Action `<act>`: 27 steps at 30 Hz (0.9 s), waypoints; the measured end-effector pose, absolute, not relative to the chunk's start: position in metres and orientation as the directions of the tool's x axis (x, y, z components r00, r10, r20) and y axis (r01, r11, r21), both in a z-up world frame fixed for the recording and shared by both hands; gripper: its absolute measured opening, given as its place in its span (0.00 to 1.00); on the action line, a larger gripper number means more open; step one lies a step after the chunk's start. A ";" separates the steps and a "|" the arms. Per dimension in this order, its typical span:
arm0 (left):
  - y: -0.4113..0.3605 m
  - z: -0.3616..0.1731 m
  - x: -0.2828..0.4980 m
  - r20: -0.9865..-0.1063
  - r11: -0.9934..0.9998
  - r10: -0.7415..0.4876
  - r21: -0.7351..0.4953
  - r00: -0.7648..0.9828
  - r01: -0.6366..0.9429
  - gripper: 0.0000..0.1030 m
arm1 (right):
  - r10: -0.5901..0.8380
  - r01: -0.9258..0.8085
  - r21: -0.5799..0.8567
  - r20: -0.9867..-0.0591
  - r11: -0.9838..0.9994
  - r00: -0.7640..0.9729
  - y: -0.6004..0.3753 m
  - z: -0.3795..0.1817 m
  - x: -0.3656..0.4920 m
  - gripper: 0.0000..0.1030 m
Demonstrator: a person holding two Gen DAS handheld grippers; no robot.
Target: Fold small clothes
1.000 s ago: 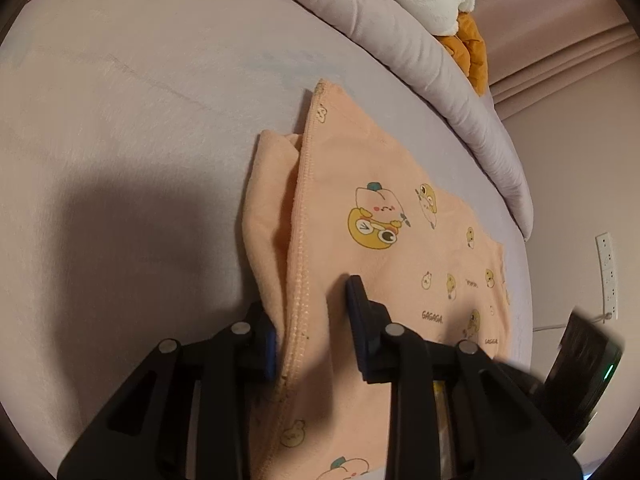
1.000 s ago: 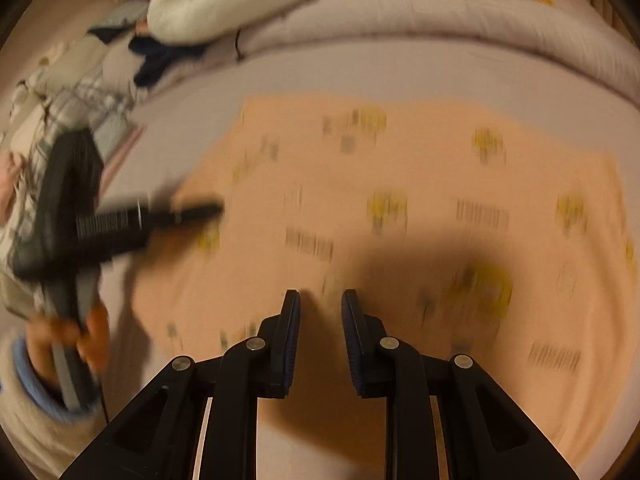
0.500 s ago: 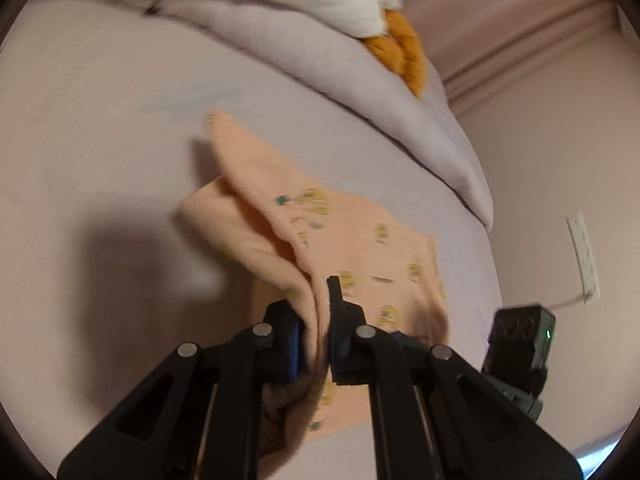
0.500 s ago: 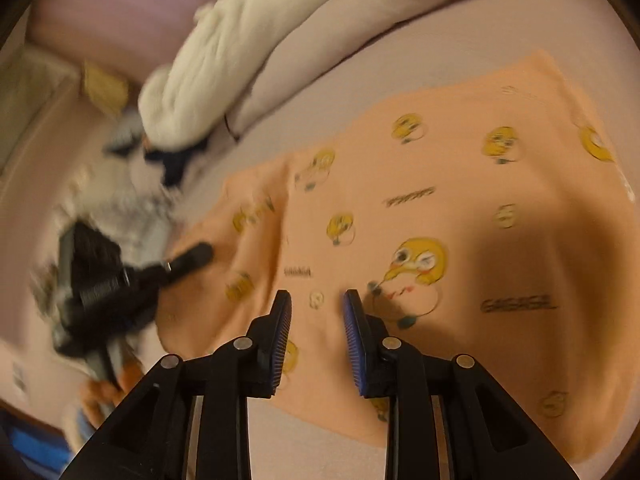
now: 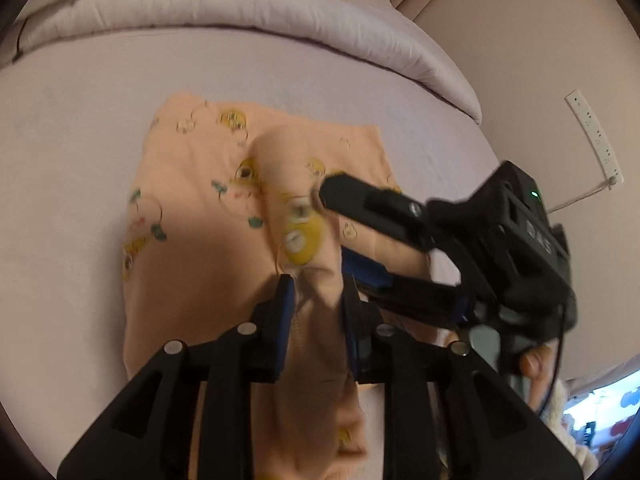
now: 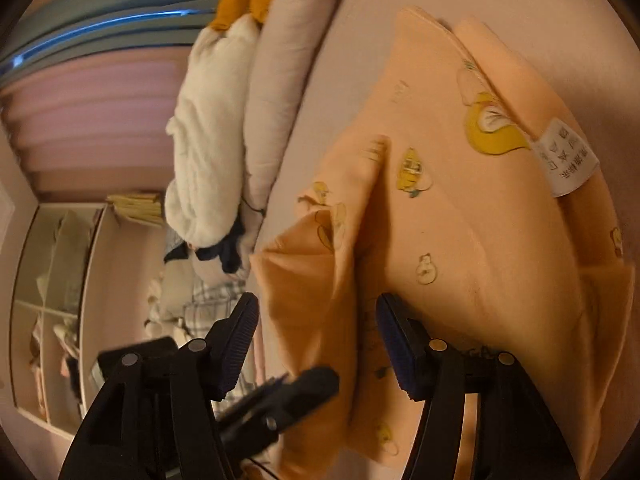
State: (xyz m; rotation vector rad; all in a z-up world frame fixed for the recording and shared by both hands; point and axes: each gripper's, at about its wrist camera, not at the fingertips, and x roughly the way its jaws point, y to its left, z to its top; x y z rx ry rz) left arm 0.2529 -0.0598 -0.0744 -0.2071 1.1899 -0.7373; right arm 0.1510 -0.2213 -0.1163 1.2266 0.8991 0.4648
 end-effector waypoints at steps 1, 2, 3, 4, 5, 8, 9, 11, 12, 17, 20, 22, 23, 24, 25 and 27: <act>-0.052 -0.076 0.253 -0.752 0.740 -0.639 -0.544 0.162 0.396 0.22 | 0.739 0.154 0.937 -0.344 0.315 0.580 -0.221 -0.117 0.152 0.60; -0.045 -0.075 0.253 -0.740 0.730 -0.654 -0.563 0.158 0.387 0.22 | 0.739 0.155 0.931 -0.356 0.330 0.572 -0.220 -0.115 0.153 0.60; -0.036 -0.073 0.252 -0.721 0.715 -0.675 -0.585 0.159 0.382 0.22 | 0.737 0.153 0.926 -0.369 0.345 0.567 -0.218 -0.114 0.154 0.60; -0.029 -0.070 0.250 -0.706 0.706 -0.688 -0.598 0.168 0.379 0.22 | 0.733 0.154 0.917 -0.387 0.367 0.559 -0.216 -0.113 0.155 0.60; -0.020 -0.068 0.246 -0.696 0.704 -0.694 -0.604 0.184 0.374 0.25 | 0.729 0.154 0.906 -0.409 0.393 0.548 -0.213 -0.111 0.158 0.60; 0.011 -0.068 0.240 -0.682 0.712 -0.697 -0.619 0.224 0.332 0.39 | 0.718 0.146 0.892 -0.433 0.428 0.545 -0.202 -0.108 0.166 0.60; 0.022 -0.070 0.239 -0.678 0.714 -0.697 -0.627 0.233 0.313 0.39 | 0.714 0.145 0.888 -0.440 0.436 0.545 -0.201 -0.108 0.168 0.60; 0.038 -0.075 0.234 -0.680 0.721 -0.692 -0.633 0.242 0.282 0.39 | 0.699 0.134 0.864 -0.475 0.485 0.535 -0.198 -0.106 0.171 0.57; 0.046 -0.080 0.232 -0.685 0.727 -0.686 -0.635 0.245 0.260 0.39 | 0.680 0.126 0.840 -0.507 0.528 0.529 -0.193 -0.104 0.172 0.43; 0.071 -0.096 0.220 -0.702 0.740 -0.672 -0.645 0.236 0.189 0.39 | 0.573 0.092 0.705 -0.638 0.703 0.515 -0.173 -0.086 0.185 0.10; 0.072 -0.096 0.218 -0.700 0.737 -0.675 -0.650 0.234 0.182 0.39 | 0.557 0.040 0.689 -0.617 0.724 0.557 -0.184 -0.059 0.186 0.09; 0.068 -0.093 0.216 -0.694 0.733 -0.680 -0.653 0.234 0.193 0.39 | 0.543 0.034 0.678 -0.618 0.735 0.569 -0.198 -0.040 0.191 0.09; 0.066 -0.092 0.216 -0.694 0.732 -0.682 -0.652 0.232 0.199 0.40 | 0.538 0.035 0.672 -0.622 0.740 0.568 -0.206 -0.033 0.192 0.09; 0.066 -0.093 0.214 -0.696 0.733 -0.681 -0.649 0.228 0.206 0.40 | 0.523 0.043 0.659 -0.634 0.751 0.570 -0.212 -0.027 0.195 0.09; 0.065 -0.093 0.213 -0.699 0.734 -0.679 -0.644 0.224 0.214 0.40 | 0.503 0.052 0.640 -0.648 0.766 0.572 -0.221 -0.023 0.195 0.09; 0.056 -0.095 0.211 -0.704 0.734 -0.678 -0.637 0.209 0.234 0.40 | 0.464 0.075 0.610 -0.671 0.789 0.578 -0.236 -0.024 0.193 0.09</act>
